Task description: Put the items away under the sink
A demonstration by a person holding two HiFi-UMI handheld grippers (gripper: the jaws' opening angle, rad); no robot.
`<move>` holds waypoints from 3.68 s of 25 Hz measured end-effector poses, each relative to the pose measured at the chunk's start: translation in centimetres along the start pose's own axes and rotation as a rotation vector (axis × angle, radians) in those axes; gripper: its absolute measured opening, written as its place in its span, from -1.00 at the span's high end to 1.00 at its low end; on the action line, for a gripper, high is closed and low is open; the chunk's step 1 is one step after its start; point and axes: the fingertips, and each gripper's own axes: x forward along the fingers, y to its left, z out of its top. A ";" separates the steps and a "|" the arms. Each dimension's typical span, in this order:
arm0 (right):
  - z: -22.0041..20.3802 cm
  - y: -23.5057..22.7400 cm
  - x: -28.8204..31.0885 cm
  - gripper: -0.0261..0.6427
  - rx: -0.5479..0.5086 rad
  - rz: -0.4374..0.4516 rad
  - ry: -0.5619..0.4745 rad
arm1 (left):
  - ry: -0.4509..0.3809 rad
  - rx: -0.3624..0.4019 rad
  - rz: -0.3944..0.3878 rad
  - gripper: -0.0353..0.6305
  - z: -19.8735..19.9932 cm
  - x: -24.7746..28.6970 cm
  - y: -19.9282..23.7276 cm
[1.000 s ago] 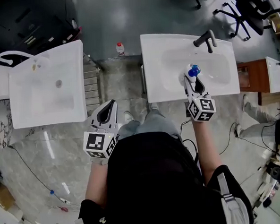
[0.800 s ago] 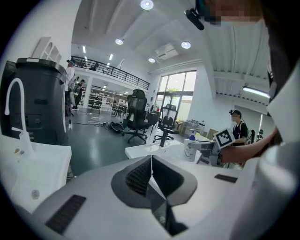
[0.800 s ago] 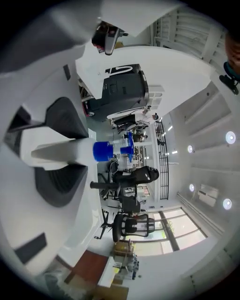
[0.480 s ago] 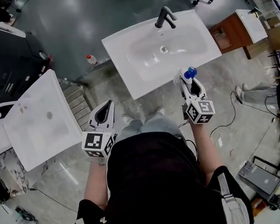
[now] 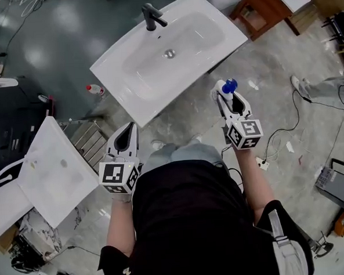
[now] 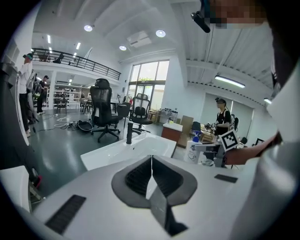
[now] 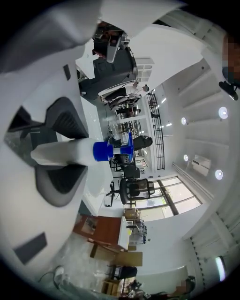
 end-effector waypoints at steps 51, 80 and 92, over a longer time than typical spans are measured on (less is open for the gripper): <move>-16.7 -13.2 -5.4 0.34 0.197 -0.367 -0.017 | 0.474 0.488 -0.804 0.82 -11.7 21.3 -22.4; -32.4 -8.0 19.8 0.35 -0.094 0.136 -0.028 | 0.426 0.583 -0.467 0.82 -30.4 31.6 -15.5; -32.4 -8.1 28.0 0.35 -0.187 0.259 -0.116 | 0.449 0.609 -0.396 0.82 -33.3 33.4 -12.2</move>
